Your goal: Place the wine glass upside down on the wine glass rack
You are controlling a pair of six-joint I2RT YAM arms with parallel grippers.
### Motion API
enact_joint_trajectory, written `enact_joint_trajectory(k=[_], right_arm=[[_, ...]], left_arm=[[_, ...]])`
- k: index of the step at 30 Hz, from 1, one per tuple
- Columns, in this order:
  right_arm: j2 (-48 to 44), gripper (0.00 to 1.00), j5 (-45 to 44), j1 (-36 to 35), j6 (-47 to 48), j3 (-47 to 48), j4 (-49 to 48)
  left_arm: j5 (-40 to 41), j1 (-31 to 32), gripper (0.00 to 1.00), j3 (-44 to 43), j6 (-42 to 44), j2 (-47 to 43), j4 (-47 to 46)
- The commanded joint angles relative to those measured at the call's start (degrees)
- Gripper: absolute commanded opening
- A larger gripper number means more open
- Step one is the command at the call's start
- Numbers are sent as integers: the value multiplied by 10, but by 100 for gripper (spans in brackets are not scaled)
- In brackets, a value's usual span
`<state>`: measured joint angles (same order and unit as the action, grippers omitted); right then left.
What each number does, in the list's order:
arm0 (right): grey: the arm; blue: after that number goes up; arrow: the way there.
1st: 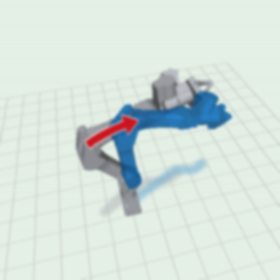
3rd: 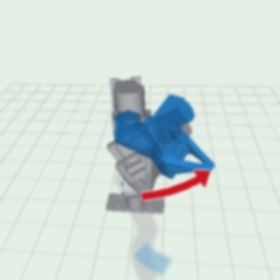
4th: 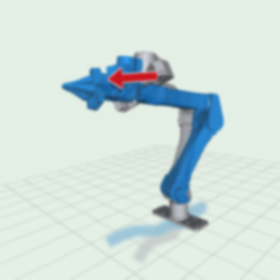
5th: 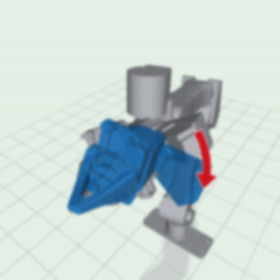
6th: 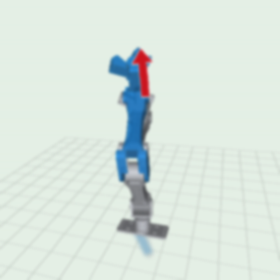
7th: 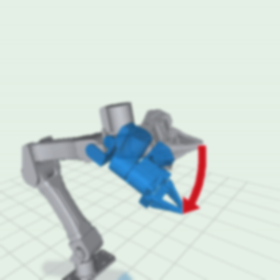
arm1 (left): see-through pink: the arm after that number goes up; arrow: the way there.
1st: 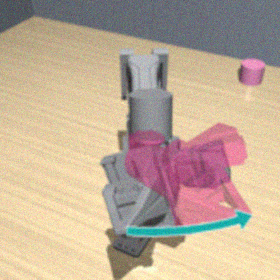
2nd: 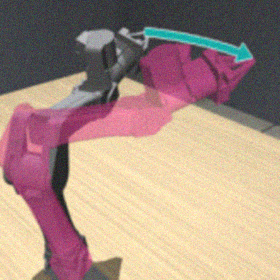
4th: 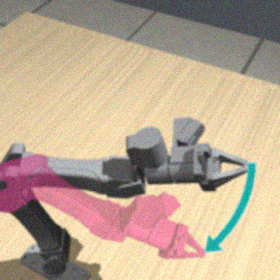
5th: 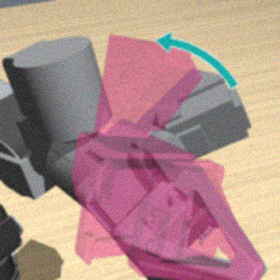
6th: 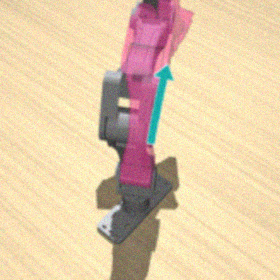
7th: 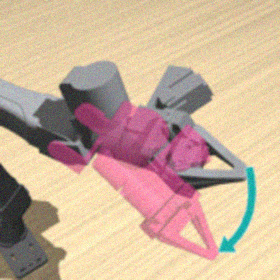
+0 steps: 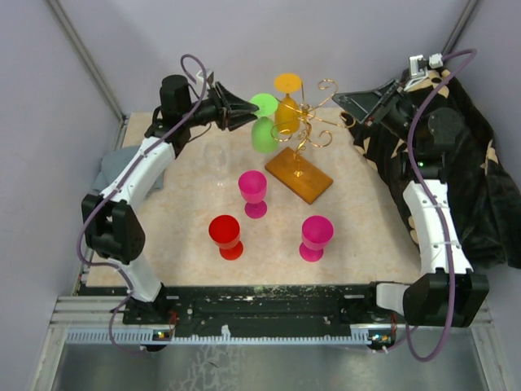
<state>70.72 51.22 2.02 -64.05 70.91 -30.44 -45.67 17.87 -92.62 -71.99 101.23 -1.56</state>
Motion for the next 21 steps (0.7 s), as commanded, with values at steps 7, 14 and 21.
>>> enact_joint_trajectory(k=[7, 14, 21], right_arm=[[-24, 41, -4, 0, 22, -4, -6], [-27, 41, -20, 0, 74, 5, 64], [-15, 41, -14, 0, 64, 0, 54]], left_arm=[[-5, -25, 42, -9, 104, -91, 105], [125, -105, 40, -16, 292, -150, 299], [263, -111, 39, -109, 474, -75, 464]])
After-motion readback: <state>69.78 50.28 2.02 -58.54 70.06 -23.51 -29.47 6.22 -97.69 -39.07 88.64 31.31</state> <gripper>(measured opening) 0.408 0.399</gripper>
